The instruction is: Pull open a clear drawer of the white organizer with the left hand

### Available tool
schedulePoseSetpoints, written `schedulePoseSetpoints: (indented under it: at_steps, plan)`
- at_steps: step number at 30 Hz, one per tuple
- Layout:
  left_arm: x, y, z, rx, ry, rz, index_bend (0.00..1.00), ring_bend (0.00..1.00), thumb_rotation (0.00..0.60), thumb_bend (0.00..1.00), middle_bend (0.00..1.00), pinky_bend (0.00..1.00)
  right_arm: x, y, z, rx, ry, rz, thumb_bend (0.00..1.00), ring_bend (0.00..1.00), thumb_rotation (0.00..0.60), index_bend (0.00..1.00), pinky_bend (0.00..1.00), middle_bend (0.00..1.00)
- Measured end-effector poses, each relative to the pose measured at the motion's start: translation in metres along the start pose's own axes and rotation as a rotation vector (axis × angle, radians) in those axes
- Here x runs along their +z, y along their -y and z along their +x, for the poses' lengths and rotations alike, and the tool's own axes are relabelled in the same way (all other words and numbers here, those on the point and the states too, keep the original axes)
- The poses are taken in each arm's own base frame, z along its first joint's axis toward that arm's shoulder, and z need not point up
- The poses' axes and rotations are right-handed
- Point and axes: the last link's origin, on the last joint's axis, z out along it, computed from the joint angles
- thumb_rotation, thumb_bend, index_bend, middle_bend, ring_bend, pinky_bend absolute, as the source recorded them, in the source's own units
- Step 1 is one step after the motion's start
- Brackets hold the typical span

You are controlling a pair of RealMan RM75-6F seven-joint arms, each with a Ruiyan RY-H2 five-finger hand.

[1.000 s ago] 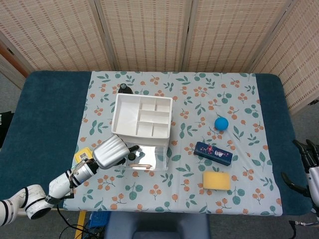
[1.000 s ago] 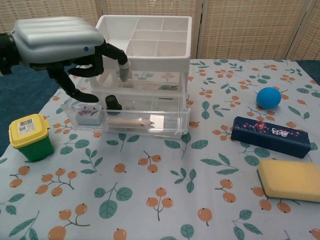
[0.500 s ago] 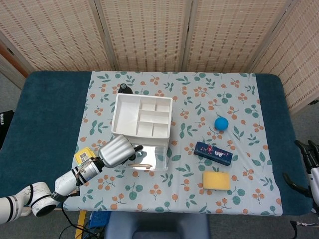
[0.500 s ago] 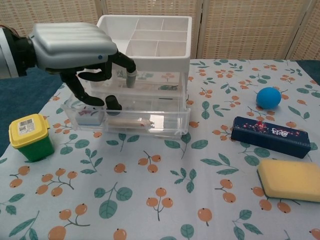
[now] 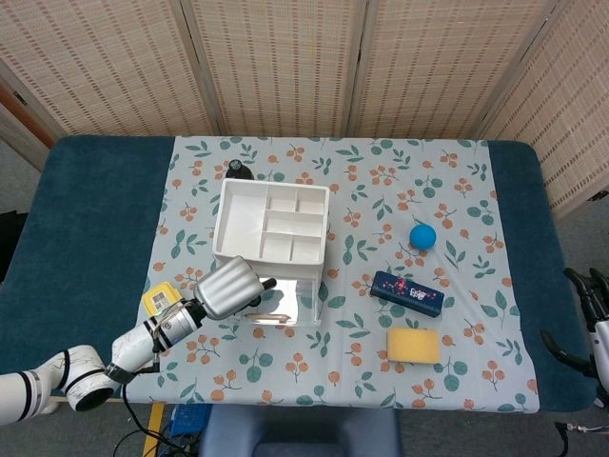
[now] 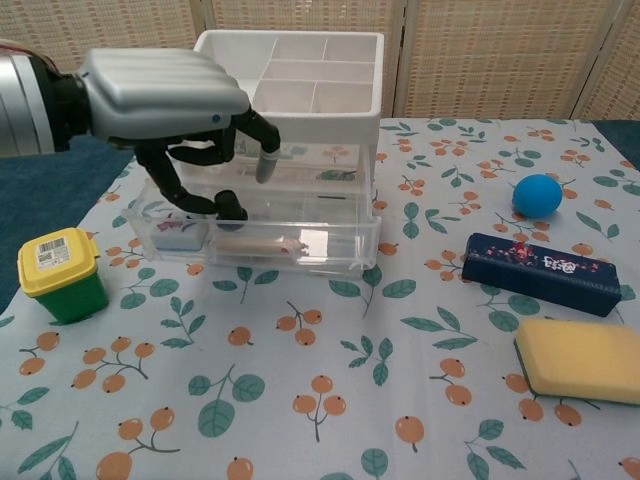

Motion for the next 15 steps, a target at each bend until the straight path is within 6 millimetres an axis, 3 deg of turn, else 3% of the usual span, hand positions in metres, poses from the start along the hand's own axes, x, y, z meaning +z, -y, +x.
schedulePoseSetpoints:
  at_steps: [15]
  plan:
    - [0.012,-0.001,0.0,0.012,0.004,0.002,0.45,1.0,0.6,0.21,0.92,1.0,0.001,-0.002,-0.001,0.001,0.003,-0.006,0.29,0.01,0.6,0.0,0.07,0.13]
